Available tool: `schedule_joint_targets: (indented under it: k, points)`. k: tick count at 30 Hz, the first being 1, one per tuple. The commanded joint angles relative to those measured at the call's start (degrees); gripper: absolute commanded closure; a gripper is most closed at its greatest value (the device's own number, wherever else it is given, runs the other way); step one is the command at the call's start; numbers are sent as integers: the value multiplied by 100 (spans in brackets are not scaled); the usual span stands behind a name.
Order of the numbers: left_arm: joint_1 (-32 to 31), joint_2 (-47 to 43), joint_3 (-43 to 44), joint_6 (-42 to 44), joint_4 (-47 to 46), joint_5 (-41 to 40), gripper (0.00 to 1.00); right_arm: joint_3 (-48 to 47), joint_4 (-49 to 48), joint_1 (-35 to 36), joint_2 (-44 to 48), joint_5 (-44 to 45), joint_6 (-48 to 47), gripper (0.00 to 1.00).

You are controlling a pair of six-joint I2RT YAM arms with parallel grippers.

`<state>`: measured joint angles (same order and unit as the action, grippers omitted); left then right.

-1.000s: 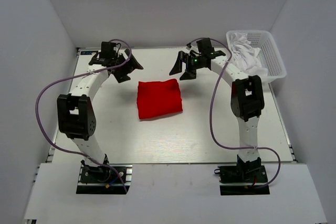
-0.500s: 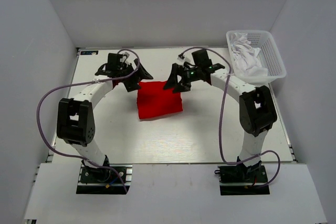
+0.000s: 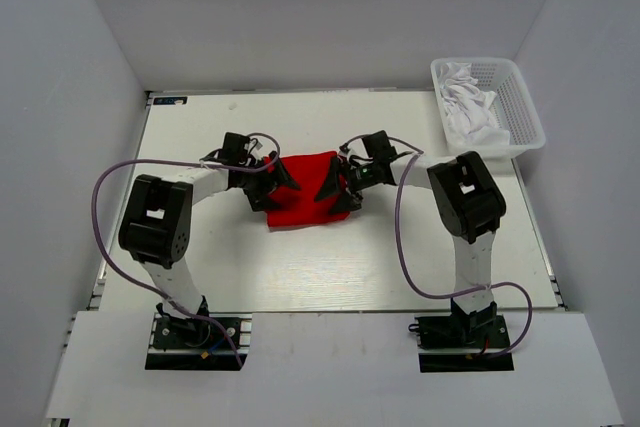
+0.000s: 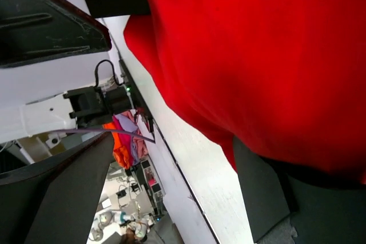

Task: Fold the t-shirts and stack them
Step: Smooth out wrinkles on the folded tshirt

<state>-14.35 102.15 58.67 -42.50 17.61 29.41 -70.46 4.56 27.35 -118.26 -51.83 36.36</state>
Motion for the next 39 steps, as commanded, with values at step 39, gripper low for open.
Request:
schedule_joint_targets:
  k: [39]
  points:
    - [160,1131,1621,875,-583,-884,0,-2387,-2428,-424,-1797,-248,1214,10]
